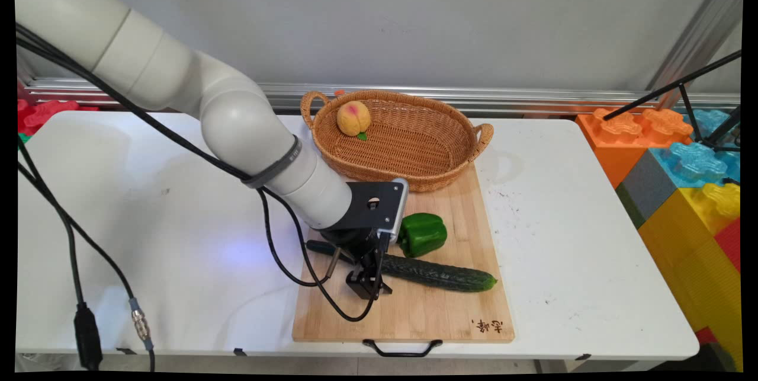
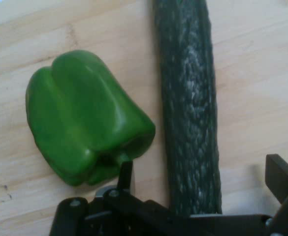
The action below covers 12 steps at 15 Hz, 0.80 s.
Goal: Pick up the cucumber from the cutting board, then place the picked object in the vegetable basket
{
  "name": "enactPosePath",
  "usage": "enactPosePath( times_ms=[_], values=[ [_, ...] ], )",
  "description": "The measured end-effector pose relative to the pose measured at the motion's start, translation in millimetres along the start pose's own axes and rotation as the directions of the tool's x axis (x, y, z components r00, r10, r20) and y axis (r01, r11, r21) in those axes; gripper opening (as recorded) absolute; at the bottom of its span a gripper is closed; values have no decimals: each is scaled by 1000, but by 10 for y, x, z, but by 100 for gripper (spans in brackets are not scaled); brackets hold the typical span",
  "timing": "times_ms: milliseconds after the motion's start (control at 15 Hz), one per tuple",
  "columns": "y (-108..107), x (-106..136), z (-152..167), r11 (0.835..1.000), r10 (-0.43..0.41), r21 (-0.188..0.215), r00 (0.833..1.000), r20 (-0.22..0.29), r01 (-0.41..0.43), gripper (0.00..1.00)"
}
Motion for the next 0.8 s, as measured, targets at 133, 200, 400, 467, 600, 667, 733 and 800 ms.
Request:
enactPosePath(
  times_ms=[133, 200, 400, 467, 600, 667, 733, 800],
  values=[
    [13, -8, 34, 1000, 1, 3, 1000, 5, -1, 100],
    [21, -11, 44, 1000, 1, 3, 1000, 7, -1, 100],
    [62, -26, 64, 1000, 0, 4, 1000, 15, 0, 0],
    [72, -27, 64, 1000, -2, 4, 1000, 16, 2, 0],
    [100, -28, 43, 1000, -11, 4, 1000, 20, 11, 0],
    [112, -22, 27, 1000, -14, 3, 1000, 21, 14, 0],
    [126, -15, -4, 1000, -20, 3, 1000, 20, 20, 0],
    [141, -4, -42, 1000, -26, 2, 999, 20, 26, 0]
  ],
)
